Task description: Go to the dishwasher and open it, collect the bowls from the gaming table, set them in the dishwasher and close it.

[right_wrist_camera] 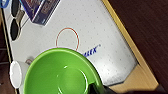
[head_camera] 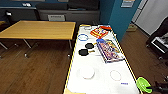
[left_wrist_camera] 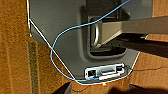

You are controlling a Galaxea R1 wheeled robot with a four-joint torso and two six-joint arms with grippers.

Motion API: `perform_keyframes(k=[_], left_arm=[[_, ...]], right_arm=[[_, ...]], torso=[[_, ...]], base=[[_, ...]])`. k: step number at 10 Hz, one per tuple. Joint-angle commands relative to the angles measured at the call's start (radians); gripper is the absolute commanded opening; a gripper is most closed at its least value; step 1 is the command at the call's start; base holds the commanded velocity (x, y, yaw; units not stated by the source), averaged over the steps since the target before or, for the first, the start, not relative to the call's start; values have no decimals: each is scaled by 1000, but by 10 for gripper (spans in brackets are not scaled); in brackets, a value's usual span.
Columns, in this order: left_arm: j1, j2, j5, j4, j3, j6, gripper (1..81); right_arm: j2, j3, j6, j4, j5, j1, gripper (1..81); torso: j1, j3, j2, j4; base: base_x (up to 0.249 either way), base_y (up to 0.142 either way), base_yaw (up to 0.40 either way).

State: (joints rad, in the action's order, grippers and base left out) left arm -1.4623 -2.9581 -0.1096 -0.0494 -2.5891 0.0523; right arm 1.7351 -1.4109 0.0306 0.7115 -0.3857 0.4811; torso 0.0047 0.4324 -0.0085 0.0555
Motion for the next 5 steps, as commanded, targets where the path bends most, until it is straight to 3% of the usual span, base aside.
perform_keyframes(k=[1, 3, 5], left_arm=[[3, 197, 65, -7, 296, 3, 811], [20, 364, 50, -14, 511, -6, 811], [36, 525, -5, -18, 669, -16, 811]], right_arm=[[-171, 119, -118, -27, -110, 125, 10], [-187, 112, -147, -29, 8, 289, 10], [-184, 122, -189, -27, 140, 437, 10]], torso=[[0, 0, 0, 0], [0, 0, 0, 0], [0, 0, 0, 0]], base=[[0, 0, 0], [0, 0, 0], [0, 0, 0]])
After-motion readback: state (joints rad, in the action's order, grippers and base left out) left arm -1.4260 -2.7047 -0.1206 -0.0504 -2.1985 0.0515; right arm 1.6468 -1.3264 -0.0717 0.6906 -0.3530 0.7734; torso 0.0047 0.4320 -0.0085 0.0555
